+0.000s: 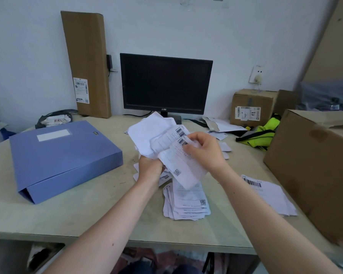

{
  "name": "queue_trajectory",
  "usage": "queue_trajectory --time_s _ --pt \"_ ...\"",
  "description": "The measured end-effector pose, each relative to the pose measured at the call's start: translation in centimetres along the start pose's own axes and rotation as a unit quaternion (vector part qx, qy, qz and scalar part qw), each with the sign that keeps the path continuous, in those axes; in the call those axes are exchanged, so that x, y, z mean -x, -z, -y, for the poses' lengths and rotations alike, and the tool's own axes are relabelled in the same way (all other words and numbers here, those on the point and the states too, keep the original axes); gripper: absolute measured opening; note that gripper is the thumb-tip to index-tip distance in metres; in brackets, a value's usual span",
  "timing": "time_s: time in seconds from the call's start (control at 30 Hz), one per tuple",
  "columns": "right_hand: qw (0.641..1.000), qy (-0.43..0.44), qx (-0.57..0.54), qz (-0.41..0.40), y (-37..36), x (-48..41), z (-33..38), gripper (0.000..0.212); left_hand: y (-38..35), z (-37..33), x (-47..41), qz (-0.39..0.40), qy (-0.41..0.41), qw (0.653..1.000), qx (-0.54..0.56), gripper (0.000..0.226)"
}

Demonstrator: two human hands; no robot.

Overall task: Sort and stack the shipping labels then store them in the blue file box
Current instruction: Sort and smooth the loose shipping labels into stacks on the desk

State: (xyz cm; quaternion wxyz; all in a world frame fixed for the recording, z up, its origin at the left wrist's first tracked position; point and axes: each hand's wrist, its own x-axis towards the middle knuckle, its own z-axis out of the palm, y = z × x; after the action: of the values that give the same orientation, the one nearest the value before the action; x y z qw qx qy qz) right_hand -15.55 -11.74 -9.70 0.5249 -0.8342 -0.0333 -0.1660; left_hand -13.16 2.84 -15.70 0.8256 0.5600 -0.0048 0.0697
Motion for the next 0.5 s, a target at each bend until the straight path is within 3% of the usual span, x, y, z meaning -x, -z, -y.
queue_trajectory --time_s 0.07,0.13,0.17,0.27,0.33,0.5 --pt "1.000 0.016 0.009 -0.018 0.3 0.2 -0.2 0.024 -0.5 0.0 0.1 0.012 0.010 1.000 0.009 0.032" --pt "0.999 0.009 0.004 -0.031 0.9 0.3 -0.4 0.033 -1.2 -0.1 0.3 0.030 0.032 0.998 0.035 0.019" --pt "0.999 0.004 0.001 -0.035 1.3 0.2 -0.6 0.034 -1.6 -0.2 0.4 0.041 0.044 0.997 0.048 0.010" --pt "0.999 -0.013 0.009 -0.040 2.6 0.2 -1.3 0.020 -2.4 0.0 0.5 0.060 0.066 0.994 0.069 0.027" --pt "0.999 -0.016 0.008 -0.049 3.6 0.3 -1.9 0.023 -3.0 0.2 0.5 0.064 0.069 0.993 0.078 0.030" --pt "0.995 -0.013 0.045 -0.086 5.9 0.5 -3.2 0.029 -5.4 0.6 1.0 0.076 0.076 0.990 0.092 0.015"
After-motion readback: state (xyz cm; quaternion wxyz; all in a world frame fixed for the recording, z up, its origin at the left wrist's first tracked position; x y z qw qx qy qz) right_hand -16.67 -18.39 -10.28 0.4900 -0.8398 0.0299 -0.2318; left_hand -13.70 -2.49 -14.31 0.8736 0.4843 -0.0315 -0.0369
